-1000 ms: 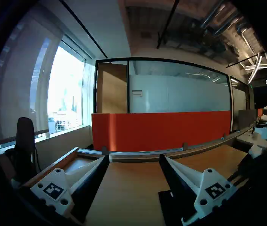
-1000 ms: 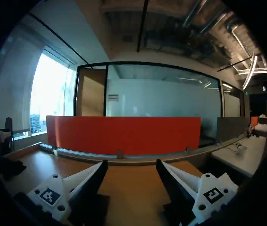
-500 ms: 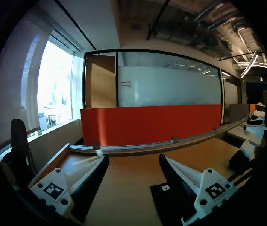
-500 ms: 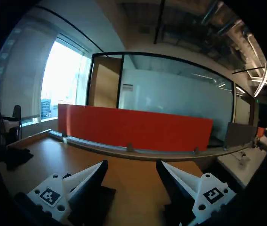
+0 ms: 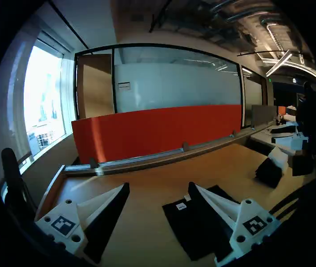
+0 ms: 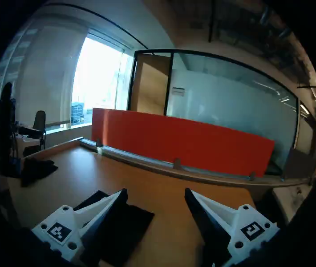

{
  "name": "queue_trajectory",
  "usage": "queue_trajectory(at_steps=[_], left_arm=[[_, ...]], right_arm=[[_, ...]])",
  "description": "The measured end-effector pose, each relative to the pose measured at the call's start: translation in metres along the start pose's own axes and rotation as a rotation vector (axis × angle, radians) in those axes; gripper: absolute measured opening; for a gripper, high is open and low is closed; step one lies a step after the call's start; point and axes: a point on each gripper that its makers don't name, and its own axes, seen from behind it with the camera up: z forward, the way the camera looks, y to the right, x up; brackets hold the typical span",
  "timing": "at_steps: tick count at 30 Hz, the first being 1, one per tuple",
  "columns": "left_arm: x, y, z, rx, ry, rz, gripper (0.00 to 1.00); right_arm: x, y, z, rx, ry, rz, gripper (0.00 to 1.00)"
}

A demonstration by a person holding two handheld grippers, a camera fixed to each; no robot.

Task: Fold towel

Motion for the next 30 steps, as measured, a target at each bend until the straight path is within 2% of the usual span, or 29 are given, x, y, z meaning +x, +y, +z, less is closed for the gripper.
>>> queue_trajectory(at_steps=[11,18,30], left_arm=[[-0.03,0.018,0.007,-0.048,-0.04,0.03,0.98],[-0.056,0.032,0.011,-0.08,-0.075,0.051,0.98],[-0.104,0.049,0.016,-0.116,-0.133,0.069,0.98]], right_arm=[[-0.029,-0.029,0.011,0.097,-0.064,-0.038,0.99],[-0.049,-0.041,0.016,0.123,-0.081,-0.049,0.99],[-0.101,-0.062,0.024,0.186,-0.165,-0.062,1.0]])
